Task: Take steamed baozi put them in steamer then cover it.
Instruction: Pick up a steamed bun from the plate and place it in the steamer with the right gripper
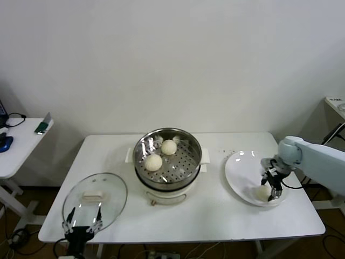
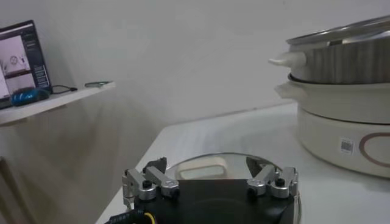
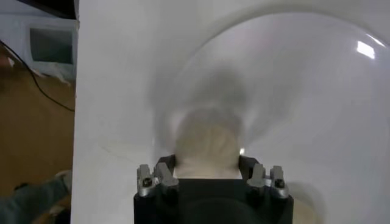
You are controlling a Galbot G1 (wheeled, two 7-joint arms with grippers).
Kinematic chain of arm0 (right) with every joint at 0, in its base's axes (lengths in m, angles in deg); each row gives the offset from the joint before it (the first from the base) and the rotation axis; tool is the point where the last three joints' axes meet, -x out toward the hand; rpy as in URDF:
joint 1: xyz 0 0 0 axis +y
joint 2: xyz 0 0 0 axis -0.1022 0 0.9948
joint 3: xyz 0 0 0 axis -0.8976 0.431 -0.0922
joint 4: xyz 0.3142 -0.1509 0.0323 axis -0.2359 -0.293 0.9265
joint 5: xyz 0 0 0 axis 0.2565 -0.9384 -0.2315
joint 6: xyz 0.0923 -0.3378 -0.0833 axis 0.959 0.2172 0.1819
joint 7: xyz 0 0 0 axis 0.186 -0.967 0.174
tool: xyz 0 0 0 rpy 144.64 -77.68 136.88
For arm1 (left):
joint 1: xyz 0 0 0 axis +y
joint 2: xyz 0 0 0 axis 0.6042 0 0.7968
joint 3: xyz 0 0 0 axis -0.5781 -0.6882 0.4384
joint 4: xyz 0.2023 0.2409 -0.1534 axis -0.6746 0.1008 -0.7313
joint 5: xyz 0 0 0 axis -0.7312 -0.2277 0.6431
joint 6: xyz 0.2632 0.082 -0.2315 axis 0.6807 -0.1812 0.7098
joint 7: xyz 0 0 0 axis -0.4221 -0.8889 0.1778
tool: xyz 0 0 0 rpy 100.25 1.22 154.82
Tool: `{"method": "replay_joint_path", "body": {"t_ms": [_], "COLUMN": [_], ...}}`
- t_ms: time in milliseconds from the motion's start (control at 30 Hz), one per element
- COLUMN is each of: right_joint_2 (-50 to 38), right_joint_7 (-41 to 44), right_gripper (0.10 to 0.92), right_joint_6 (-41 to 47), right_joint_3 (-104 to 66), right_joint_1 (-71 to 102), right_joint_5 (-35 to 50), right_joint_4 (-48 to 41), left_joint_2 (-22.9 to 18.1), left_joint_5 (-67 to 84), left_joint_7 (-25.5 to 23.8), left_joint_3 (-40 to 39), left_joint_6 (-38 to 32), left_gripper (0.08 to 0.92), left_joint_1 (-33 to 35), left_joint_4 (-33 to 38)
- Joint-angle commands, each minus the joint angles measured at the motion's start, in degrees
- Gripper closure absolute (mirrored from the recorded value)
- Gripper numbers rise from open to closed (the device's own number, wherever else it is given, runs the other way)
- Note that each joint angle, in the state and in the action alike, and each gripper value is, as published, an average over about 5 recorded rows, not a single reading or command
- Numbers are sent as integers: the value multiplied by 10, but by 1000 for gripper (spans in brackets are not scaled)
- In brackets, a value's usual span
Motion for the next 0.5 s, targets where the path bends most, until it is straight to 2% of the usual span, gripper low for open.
{"method": "replay_joint_path", "body": {"t_ms": [33,233,500], "right_joint_2": [9,48,146], "right_joint_7": [9,42,70], "right_gripper": [346,347,347], "right_joint_6": [-24,-134,-311], "right_joint_3": [4,17,41], "right_joint_1": [-36,-133,-274], "right_joint_5": [-2,-29,-92], "right_joint_4": [-2,12,39], "left_joint_2": [1,2,3], "left_joint_5": [-2,-3,-1], "left_joint_7": [-1,-1,0], "left_joint_3": [-2,-3,3], "left_joint_6": [1,2,1], "left_gripper": [177,177,177], "left_joint_1": [-1,-1,7], "left_joint_4": [4,7,14]}}
